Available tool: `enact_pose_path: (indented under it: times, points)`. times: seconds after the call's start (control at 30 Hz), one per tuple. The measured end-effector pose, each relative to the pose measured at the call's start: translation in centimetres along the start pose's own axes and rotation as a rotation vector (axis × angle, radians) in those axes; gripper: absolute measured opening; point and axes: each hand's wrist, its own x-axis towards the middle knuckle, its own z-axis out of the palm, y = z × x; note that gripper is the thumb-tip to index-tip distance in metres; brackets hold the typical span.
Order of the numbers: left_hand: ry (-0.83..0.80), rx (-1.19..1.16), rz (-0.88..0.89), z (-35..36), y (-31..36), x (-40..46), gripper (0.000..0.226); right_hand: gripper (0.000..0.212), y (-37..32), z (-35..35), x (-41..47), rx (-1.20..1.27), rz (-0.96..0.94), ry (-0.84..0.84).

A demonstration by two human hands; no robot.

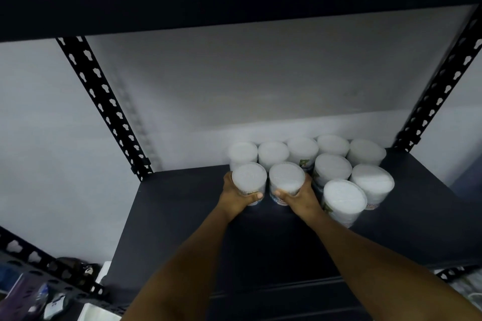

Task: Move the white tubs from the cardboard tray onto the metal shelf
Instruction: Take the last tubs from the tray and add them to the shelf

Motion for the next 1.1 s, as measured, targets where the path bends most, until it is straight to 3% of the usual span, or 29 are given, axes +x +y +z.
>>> enact_pose_path:
  times: [0.3, 0.43, 0.67, 1.1]
  points:
    - [0.041, 0.172, 0.093, -0.4, -0.7, -3.7, 0.082, 0.090, 0.0, -0.7, -2.2, -0.153, -0.059, -0.029]
    - [0.075, 0.524, 0.094, -0.5, -0.8, -5.7, 0.089, 0.108, 0.9, -0.9, -4.6, -0.484, 0.003, -0.105]
    - [-0.044, 1.115, 0.137, -0.3, 0.4, -9.7, 0.077, 0.082, 0.3, -1.5, -8.4, -1.016, -0.055, -0.253]
    - [-0.064, 1.123, 0.033, -2.8, 0.2, -17.1, 0.076, 0.077, -2.1, 1.0, -14.0, -1.116, -0.092, -0.336]
